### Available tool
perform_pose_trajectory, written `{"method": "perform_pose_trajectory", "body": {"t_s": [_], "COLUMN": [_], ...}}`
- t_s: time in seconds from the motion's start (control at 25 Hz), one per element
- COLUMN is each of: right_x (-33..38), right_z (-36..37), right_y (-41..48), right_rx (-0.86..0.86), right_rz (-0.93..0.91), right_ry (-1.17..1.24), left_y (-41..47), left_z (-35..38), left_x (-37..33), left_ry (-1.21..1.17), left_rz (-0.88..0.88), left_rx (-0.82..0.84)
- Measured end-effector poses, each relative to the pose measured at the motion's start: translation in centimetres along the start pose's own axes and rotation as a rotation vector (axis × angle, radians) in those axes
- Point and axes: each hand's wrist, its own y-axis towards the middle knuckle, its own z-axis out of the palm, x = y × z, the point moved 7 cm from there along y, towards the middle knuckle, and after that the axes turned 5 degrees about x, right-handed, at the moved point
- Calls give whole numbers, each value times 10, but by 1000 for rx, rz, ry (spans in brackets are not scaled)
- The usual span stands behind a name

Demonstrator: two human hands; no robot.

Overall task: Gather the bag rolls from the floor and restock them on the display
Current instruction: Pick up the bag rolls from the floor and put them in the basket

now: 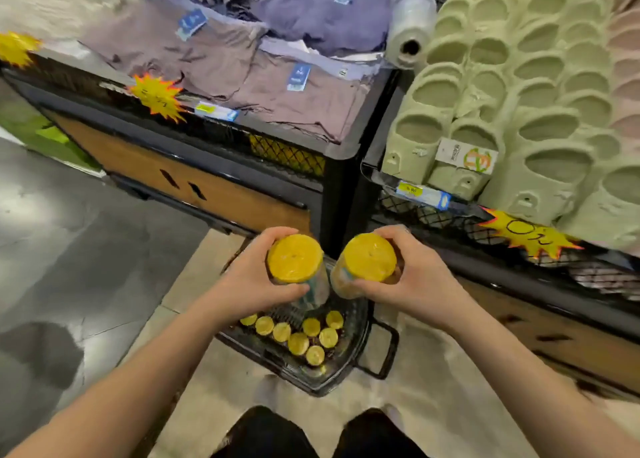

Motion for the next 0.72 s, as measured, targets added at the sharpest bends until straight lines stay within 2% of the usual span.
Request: {"method": "perform_pose_trajectory", "body": {"t_s": [0.12, 0.32, 0.48, 0.72], "right_x": [-38, -149, -250, -344], "right_z": [37, 132, 225, 348], "right_y": [15, 63, 109, 180], "right_rx": [-41, -29, 40, 173], "right_rz": [99, 222, 355, 389], "right_ry": [15, -34, -51, -214], "left_y": [34, 79, 112, 143], "left_z": [19, 81, 148, 231], "left_x": [51, 174, 292, 437], "left_ry": [-1, 4, -21, 117], "left_rz": [-25, -142, -261, -292], "left_rx": [87, 57, 32, 91]}}
